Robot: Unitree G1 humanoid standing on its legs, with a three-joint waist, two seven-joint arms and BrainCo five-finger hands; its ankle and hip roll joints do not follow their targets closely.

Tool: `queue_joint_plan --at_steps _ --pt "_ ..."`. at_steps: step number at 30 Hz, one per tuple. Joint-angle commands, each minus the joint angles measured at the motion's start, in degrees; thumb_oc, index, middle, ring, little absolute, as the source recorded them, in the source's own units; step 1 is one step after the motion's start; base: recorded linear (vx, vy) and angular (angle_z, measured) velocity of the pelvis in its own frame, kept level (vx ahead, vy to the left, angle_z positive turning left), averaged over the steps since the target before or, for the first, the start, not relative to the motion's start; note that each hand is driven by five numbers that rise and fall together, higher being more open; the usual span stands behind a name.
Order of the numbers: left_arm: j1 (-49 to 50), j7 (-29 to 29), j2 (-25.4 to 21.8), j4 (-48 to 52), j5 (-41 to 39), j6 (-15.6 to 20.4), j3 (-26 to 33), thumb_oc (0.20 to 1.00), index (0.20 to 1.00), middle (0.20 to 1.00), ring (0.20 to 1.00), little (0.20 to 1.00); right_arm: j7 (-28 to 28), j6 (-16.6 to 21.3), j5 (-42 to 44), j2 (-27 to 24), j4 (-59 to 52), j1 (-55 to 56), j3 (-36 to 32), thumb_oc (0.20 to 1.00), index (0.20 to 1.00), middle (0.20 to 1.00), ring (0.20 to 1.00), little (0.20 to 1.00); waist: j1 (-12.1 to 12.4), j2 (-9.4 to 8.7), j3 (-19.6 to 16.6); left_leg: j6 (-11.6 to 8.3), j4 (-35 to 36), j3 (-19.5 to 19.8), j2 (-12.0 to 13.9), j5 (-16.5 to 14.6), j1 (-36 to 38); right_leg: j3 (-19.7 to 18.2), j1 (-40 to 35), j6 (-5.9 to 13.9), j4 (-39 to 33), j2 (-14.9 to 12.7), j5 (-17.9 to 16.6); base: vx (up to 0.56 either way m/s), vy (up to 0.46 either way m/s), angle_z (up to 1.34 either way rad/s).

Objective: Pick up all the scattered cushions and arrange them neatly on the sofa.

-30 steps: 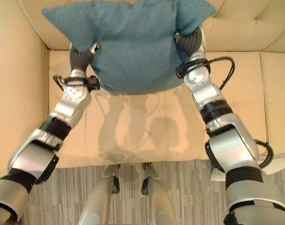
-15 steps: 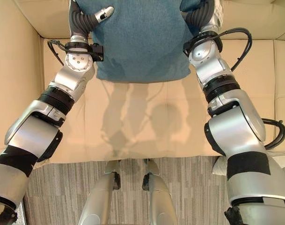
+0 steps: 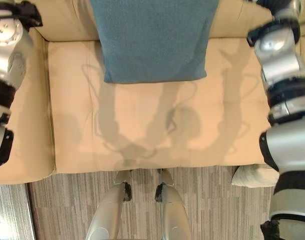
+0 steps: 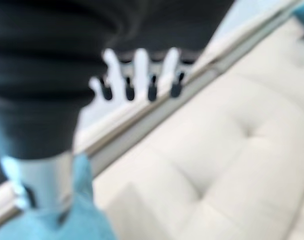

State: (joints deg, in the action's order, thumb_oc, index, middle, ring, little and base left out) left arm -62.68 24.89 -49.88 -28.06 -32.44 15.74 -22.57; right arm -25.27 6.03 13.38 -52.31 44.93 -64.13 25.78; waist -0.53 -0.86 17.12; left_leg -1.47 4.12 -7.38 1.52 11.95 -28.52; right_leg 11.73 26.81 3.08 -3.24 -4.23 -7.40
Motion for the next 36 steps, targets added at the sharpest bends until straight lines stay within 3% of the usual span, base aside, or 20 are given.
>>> queue_joint_plan --at_steps 1,3,4,6,7,9,12,13,15,20,28,30,31,33,36 --pt "11.32 -2.83 2.88 4.36 5.3 3.55 5.26 1.0 1.0 1.0 1.0 1.0 4.05 3.81 -1.13 1.66 -5.17 11.22 -3.93 1.0 1.0 1.0 1.0 1.0 -0.99 -1.11 -5.39 -4.12 0.88 -2.06 0.92 -4.86 6.28 -1.58 -2.04 6.72 -1.76 -1.68 -3.78 0.03 0.024 0.03" --pt "17.42 -3.58 2.68 8.33 5.46 3.56 7.33 1.0 1.0 1.0 1.0 1.0 4.9 3.9 -2.45 1.45 -8.0 16.96 -6.5 1.0 1.0 1.0 1.0 1.0 -1.03 -1.26 -5.63 -4.01 0.88 -2.3 0.82 -4.98 7.07 -1.51 -2.74 6.69 -1.76 -1.78 -3.71 0.03 0.008 0.01" --pt "25.21 -6.86 3.95 12.74 4.16 3.79 9.84 1.0 1.0 1.0 1.0 1.0 8.0 4.42 -4.25 0.63 -12.44 25.08 -8.16 1.0 1.0 1.0 1.0 1.0 -1.25 -1.47 -5.72 -3.92 0.88 -2.36 0.81 -5.33 8.42 -1.36 -4.03 6.53 -1.76 -1.73 -3.22 0.09 -0.017 -0.08" --pt "47.14 -14.89 10.16 17.73 4.62 3.51 16.5 1.0 1.0 1.0 1.0 1.0 13.1 6.76 -4.23 8.47 -18.47 48.95 -20.71 1.0 1.0 1.0 1.0 1.0 -1.63 -1.75 -5.79 -3.77 0.88 -3.01 0.95 -6.84 14.33 -1.01 -9.94 6.39 -1.76 -2.05 -0.99 0.19 -0.03 -0.13" --pt "53.47 -17.61 13.93 17.76 3.45 3.37 18.16 1.0 1.0 1.0 1.0 1.0 14.94 7.2 -5.98 11.06 -18.41 55.1 -22.88 1.0 1.0 1.0 1.0 1.0 -1.62 -1.59 -6.02 -3.86 0.88 -3.12 0.91 -7.11 16.13 -0.73 -11.78 6.41 -1.76 -2.13 -0.37 0.15 -0.03 0.01" --pt "59.19 -19.67 17.98 13.85 4.77 2.25 18.35 1.0 1.0 1.0 1.0 1.0 15.98 6.87 -9.96 14.58 -16.64 61.31 -23.63 1.0 1.0 1.0 1.0 1.0 -2.07 -1.37 -6.73 -4.06 0.88 -3.13 0.96 -6.91 17.86 -0.03 -13.75 6.34 -1.76 -2.13 0.16 0.04 -0.031 0.1" --pt "63.99 -20.04 22.04 0.59 12.55 -0.01 15.18 1.0 1.0 1.0 1.0 1.0 17.73 6.21 -13.88 19.92 -8.39 65.09 -18.73 1.0 1.0 1.0 1.0 1.0 -2.76 -0.83 -7.93 -4.38 0.88 -3.59 1.41 -6.85 21.39 0.46 -17.38 6.28 -1.76 -1.65 0.77 -0.01 -0.025 -0.03" --pt "64.59 -20.6 24.46 -3.16 11.15 -1.56 15.43 1.0 1.0 1.0 1.0 1.0 17.9 5.72 -15.42 20.96 -7.11 65.52 -17.36 1.0 1.0 1.0 1.0 1.0 -2.85 -0.75 -8.23 -4.38 0.88 -3.75 1.55 -6.84 22.06 0.54 -18.08 6.23 -1.76 -1.61 0.92 -0.04 -0.021 -0.04" --pt "64.04 -18.74 30.1 -24.27 21.73 -4.23 13.09 1.0 1.0 1.0 1.0 1.0 17.65 4.28 -17.6 26.3 7.82 65.33 -13.2 1.0 1.0 1.0 1.0 1.0 -3.39 -0.39 -9.78 -4.52 0.88 -4.45 1.96 -7.09 25.46 0.02 -21.7 5.89 -1.76 -0.95 1.8 -0.05 -0.046 0.01" --pt "63.85 -19.24 34.13 -39.06 25.05 -6.79 15.19 1.0 1.0 1.0 1.0 1.0 17.94 2.74 -16.32 30.85 19.88 65.63 -13.27 1.0 1.0 1.0 1.0 1.0 -3.5 -0.31 -11.97 -4.74 0.88 -4.99 2.63 -7.48 28.87 -0.76 -24.97 5.21 -1.76 0.09 3.12 -0.02 -0.06 -0.05" --pt "63.74 -20.18 33.81 -41.05 26.99 -7.7 14.54 1.0 1.0 1.0 1.0 1.0 18.59 1.67 -14.55 31.95 24.49 67.0 -14.09 1.0 1.0 1.0 1.0 1.0 -4.28 -0.71 -12.1 -5.43 0.42 -4.79 3.95 -6.71 31.35 -2.07 -28.12 3.66 -1.76 1.87 5.0 -0.05 -0.073 -0.02" --pt "63.38 -20.16 33.92 -40.07 25.93 -7.49 14.28 1.0 1.0 1.0 1.0 1.0 18.83 1.36 -14.11 31.84 25.25 67.05 -14.08 1.0 1.0 1.0 1.0 1.0 -4.02 -1.88 -11.3 -4.97 -6.85 -1.56 2.91 -9.5 29.86 -3.23 -27.82 3.25 -1.27 1.47 4.54 -0.12 -0.046 -0.04" --pt "63.38 -20.16 33.92 -40.06 25.93 -7.49 14.28 1.0 1.0 1.0 1.0 1.0 18.83 1.36 -14.11 31.85 25.25 67.05 -14.09 1.0 1.0 1.0 1.0 1.0 -4.06 -1.86 -11.29 -4.97 -7.12 -1.5 2.94 -9.66 29.73 -3.17 -27.83 3.25 -1.25 1.48 4.55 -0.09 -0.007 -0.12" --pt "63.0 -20.7 34.37 -40.28 26.1 -7.6 13.49 1.0 1.0 1.0 1.0 1.0 19.1 1.03 -13.66 31.37 25.52 67.5 -14.93 1.0 1.0 1.0 1.0 1.0 -4.03 -2.42 -11.06 -4.3 -11.88 1.99 0.5 -13.0 30.43 -4.48 -26.87 3.21 -0.34 1.0 3.6 -0.16 0.051 -0.18" --pt "63.02 -20.98 34.83 -39.86 24.86 -7.63 13.42 1.0 1.0 1.0 1.0 1.0 19.73 0.17 -14.1 31.14 25.92 67.17 -14.88 1.0 1.0 1.0 1.0 1.0 -3.71 -1.66 -11.26 -3.58 -10.76 7.17 -1.54 -14.52 32.43 -6.67 -24.21 3.89 1.33 1.23 2.65 -0.14 0.112 -0.32"
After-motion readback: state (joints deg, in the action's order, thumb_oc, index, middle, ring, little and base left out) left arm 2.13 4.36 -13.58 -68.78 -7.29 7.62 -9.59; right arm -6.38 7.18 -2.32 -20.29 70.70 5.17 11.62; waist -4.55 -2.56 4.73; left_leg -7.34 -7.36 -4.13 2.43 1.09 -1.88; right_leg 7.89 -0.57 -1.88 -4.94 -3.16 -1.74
